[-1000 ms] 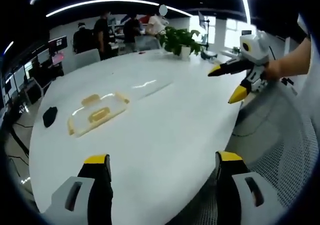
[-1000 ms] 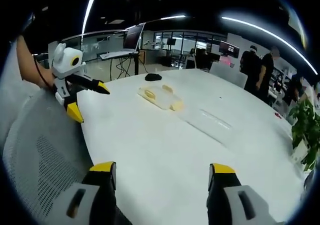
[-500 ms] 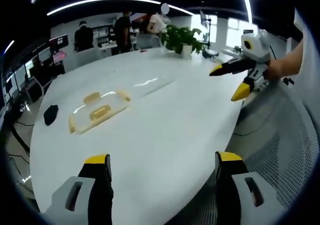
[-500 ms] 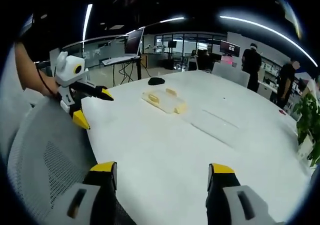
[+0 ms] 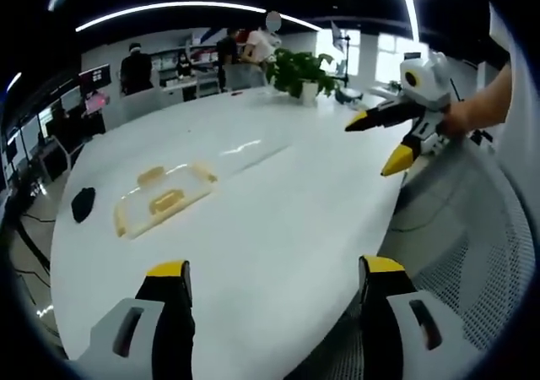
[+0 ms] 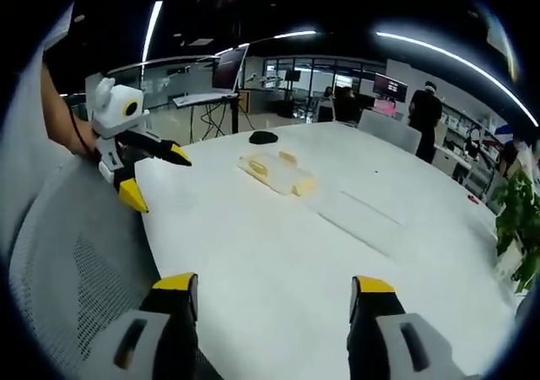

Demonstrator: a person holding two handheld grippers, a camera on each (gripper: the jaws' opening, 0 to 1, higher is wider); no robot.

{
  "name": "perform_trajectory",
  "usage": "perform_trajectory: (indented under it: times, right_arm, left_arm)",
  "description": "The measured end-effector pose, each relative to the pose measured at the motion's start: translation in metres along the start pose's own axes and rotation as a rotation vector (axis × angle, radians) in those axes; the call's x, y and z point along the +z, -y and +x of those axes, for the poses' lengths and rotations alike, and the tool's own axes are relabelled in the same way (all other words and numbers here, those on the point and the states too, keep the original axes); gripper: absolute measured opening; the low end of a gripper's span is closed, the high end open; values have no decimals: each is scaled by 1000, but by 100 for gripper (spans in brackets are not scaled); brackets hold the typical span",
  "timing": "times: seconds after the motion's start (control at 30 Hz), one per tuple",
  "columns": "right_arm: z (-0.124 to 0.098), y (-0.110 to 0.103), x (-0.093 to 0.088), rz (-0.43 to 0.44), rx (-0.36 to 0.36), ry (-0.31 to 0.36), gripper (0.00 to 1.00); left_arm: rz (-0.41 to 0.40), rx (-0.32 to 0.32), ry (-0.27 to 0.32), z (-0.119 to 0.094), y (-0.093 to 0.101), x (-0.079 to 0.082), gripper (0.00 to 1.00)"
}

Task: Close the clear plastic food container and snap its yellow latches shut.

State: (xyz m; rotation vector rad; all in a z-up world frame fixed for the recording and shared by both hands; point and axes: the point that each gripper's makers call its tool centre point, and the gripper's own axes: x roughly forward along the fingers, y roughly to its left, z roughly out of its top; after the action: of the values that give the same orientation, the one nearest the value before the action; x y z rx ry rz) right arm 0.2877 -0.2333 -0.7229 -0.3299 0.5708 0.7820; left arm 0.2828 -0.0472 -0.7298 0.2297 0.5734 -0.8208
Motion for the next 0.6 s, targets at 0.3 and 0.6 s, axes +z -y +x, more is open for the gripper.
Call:
perform_trajectory:
  times: [0.3, 0.6]
  right_arm:
    - [14, 4, 16, 13, 18, 16, 71]
    - [35, -2, 29, -66, 53, 9, 71]
  left_arm:
    - [-42, -14, 14, 1, -8, 5, 79]
    - [-20, -26, 22, 10, -19, 11, 80]
